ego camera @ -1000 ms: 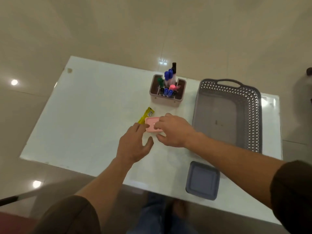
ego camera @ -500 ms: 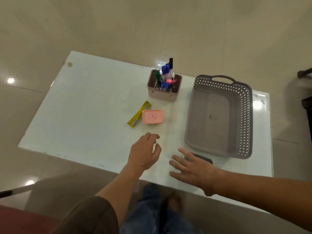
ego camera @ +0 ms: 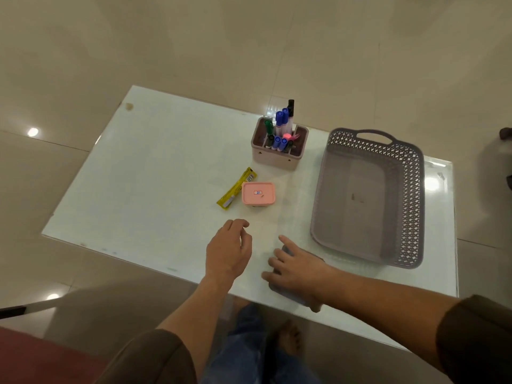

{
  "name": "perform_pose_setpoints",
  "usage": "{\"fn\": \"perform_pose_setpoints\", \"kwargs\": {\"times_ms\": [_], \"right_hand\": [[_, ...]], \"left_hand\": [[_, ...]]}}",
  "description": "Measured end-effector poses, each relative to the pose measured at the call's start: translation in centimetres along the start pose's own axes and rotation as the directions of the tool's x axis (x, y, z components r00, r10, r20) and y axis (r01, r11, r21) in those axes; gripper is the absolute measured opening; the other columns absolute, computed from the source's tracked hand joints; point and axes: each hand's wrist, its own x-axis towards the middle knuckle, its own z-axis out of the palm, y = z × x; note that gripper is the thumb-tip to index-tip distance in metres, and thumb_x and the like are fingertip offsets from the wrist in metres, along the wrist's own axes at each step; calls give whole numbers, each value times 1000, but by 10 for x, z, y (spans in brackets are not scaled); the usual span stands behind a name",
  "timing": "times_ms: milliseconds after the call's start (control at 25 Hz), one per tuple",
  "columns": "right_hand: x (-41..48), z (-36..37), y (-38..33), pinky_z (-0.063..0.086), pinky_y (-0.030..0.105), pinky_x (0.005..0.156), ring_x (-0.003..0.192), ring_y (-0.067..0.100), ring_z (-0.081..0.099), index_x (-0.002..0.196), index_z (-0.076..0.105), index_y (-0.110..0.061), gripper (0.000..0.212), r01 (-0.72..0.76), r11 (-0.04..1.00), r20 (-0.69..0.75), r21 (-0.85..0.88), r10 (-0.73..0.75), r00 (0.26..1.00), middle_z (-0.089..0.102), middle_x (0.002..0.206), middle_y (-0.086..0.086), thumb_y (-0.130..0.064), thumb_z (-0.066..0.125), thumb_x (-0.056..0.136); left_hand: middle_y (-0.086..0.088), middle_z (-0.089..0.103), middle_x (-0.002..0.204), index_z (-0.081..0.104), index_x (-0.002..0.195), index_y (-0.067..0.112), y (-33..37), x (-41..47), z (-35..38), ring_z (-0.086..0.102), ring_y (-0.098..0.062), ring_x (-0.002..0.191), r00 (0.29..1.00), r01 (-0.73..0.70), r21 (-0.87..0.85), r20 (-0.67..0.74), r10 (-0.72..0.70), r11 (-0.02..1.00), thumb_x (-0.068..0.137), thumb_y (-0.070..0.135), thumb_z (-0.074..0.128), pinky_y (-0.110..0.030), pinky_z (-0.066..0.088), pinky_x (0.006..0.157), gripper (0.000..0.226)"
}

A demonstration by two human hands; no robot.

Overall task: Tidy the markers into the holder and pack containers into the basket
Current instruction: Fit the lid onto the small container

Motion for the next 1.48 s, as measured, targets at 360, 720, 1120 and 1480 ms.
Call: {"fn": "perform_pose_setpoints", "kwargs": {"times_ms": [360, 720, 1120, 1480], "right_hand": [[73, -55, 32, -1, 63, 122, 154, 39, -1, 160, 2, -24, 139, -53, 997, -147, 63, 62, 987, 4, 166, 15, -39, 95, 57], [79, -139, 81, 40, 40, 110, 128, 24, 37, 160, 10, -22, 130, -67, 901, -310, 429, 217, 926, 34, 148, 4, -59, 83, 59], [76, -226, 151, 46, 35, 106, 127, 17, 43, 156, 25, -23, 127, -43, 805, -398, 591, 338, 853, 41, 143, -5, -67, 88, 55], [68, -221, 163, 52, 33, 93, 115, 14, 48, 148, 35, -25, 116, -55, 834, -482, 550, 370, 794, 44, 131, -6, -69, 86, 53]], "left_hand": [[3, 67, 114, 64, 117, 21, -54, 4, -19, 60, -13, 96, 921, 327, -189, -154, -357, 926, 101, 24, 37, -26, 44, 83, 31], [-1, 72, 89, 69, 92, 18, -22, 46, -53, 66, -22, 78, 714, 300, -907, 7, -700, 297, 92, 49, 53, -39, 53, 75, 35], [-12, 65, 125, 74, 118, 22, 8, 127, -132, 56, -38, 120, 801, 573, -736, 595, 60, -362, 81, 74, 58, -60, 37, 107, 66], [-7, 68, 113, 79, 101, 23, 24, 140, -119, 59, -31, 110, 839, 522, -768, 540, 63, -370, 87, 66, 55, -57, 34, 107, 52]]}}
